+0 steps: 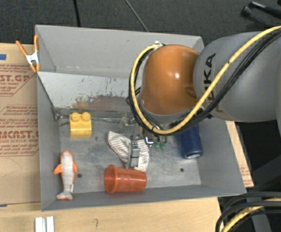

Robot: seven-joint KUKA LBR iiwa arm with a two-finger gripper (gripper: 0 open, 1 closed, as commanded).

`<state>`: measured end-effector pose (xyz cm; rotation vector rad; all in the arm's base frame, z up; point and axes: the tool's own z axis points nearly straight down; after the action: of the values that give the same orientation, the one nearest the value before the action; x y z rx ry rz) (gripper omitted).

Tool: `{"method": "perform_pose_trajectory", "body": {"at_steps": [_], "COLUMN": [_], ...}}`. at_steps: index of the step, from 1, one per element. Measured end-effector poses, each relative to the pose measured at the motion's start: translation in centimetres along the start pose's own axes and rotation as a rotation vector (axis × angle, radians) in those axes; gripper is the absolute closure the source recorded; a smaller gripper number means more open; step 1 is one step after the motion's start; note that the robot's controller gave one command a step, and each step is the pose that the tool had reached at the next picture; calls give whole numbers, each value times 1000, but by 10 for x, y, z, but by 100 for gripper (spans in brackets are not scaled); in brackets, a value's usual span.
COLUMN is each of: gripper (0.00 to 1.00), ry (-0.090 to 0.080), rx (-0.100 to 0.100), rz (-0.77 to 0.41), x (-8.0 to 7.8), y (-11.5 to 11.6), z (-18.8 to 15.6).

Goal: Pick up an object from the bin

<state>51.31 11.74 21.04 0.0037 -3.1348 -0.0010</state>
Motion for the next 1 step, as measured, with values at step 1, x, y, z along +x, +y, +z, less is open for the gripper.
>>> {"method": "perform_pose_trajectory", "body": {"at_steps": [1], "gripper": [0], "ry": [-8], "rx": [-1], "rz": [2], "x": [-2], "y": [-1], "z": [-4]}}
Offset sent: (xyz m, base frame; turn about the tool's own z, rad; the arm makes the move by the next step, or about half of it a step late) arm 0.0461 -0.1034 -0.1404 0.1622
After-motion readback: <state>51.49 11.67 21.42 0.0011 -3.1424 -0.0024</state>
